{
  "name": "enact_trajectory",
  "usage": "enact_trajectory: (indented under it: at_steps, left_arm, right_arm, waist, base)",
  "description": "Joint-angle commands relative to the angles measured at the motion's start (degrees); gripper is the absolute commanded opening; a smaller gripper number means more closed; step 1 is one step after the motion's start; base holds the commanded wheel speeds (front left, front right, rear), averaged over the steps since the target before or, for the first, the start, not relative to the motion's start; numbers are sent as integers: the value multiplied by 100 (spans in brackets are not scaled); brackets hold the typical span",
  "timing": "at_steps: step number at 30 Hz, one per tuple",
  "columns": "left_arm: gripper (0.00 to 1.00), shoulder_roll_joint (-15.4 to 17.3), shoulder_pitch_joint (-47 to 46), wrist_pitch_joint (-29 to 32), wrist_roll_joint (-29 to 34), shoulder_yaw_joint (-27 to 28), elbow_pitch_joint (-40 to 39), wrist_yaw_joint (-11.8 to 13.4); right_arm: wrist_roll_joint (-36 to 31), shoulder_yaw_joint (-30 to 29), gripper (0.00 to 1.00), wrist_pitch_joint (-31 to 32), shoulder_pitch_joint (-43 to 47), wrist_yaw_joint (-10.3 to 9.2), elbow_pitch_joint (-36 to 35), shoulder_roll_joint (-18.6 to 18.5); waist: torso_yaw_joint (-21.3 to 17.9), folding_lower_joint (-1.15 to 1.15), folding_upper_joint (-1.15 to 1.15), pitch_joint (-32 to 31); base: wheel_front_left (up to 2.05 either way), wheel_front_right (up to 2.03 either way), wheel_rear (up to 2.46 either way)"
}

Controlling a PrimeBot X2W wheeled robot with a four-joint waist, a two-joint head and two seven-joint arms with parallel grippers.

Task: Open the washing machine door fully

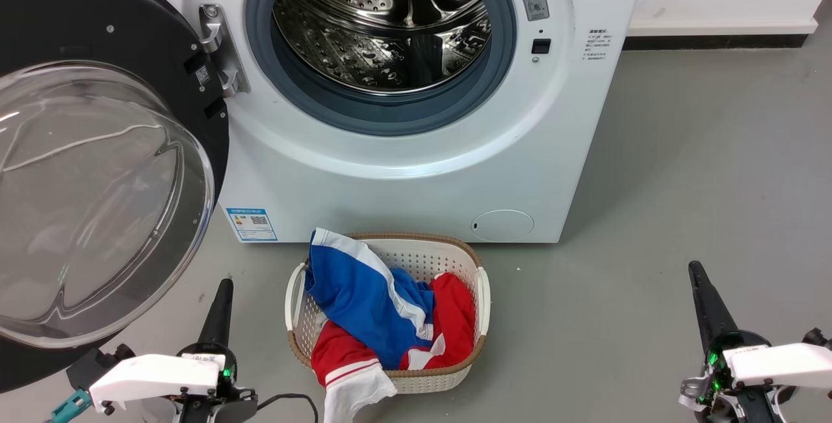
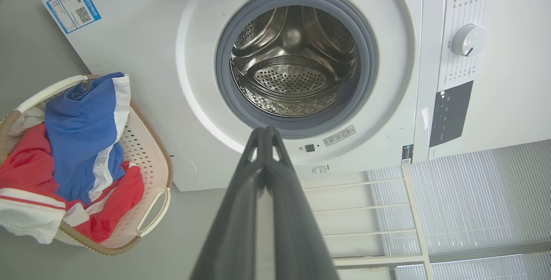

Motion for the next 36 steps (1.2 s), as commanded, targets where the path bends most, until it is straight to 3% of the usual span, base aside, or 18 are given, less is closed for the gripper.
enact_trajectory:
  at_steps: [1, 36]
  left_arm:
    - [0, 14, -123, 41, -154, 19, -2, -50]
    - [0, 14, -296, 383, -1587, 89, 158, -151]
  right_arm:
    - [148, -19, 0, 49, -133, 2, 11, -27]
    - [1433, -137, 0, 438, -389, 2, 251, 24]
  waist:
    - [-1, 0, 0, -1]
    - [-24, 0, 0, -25]
  base:
    - [0, 0, 0]
    - [0, 0, 0]
